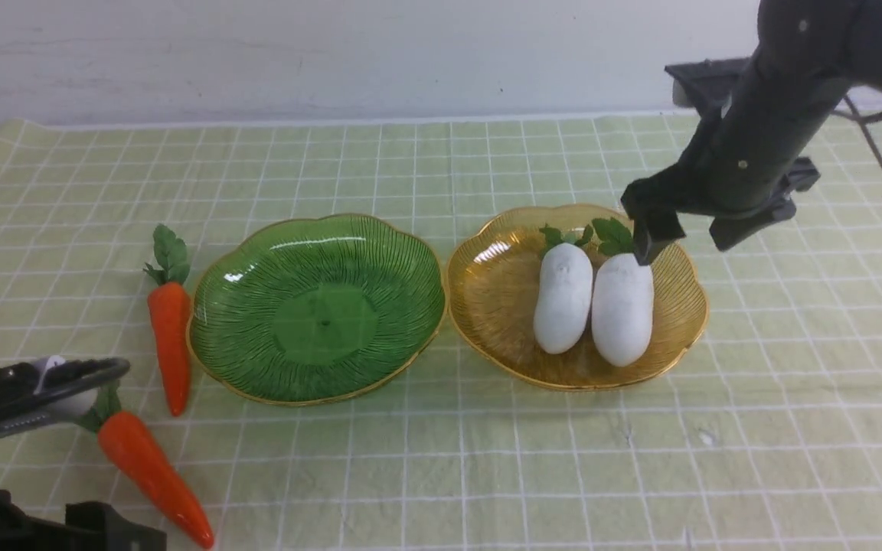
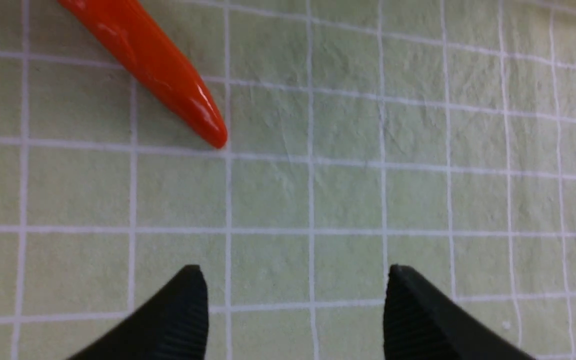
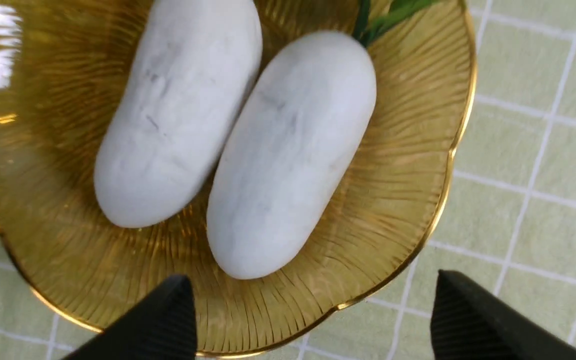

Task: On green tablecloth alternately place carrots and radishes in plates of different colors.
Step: 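Place the white radish on the plate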

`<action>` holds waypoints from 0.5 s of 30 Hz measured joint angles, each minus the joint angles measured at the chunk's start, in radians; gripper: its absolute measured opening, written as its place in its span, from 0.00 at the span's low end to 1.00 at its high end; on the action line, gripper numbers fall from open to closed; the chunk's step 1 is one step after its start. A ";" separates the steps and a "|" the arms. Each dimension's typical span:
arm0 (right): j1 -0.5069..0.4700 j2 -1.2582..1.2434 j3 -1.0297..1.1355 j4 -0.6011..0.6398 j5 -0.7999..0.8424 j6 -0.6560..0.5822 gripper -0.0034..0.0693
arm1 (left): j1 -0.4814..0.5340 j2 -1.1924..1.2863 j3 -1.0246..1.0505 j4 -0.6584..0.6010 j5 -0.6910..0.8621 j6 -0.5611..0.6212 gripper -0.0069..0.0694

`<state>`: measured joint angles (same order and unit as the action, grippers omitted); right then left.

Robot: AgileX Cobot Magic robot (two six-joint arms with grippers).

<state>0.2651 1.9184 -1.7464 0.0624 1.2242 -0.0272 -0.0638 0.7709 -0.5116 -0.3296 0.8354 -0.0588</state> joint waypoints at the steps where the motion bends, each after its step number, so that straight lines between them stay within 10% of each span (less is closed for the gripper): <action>1: 0.000 -0.012 -0.001 -0.001 0.002 -0.015 0.78 | 0.000 0.008 -0.005 0.024 -0.016 -0.033 0.66; 15: 0.000 -0.486 0.349 0.080 0.024 -0.015 0.11 | 0.000 0.390 -0.011 0.231 -0.456 -0.430 0.66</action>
<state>0.2651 1.4320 -1.3971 0.1423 1.2478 -0.0422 -0.0638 1.1608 -0.5223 -0.0990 0.3798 -0.4886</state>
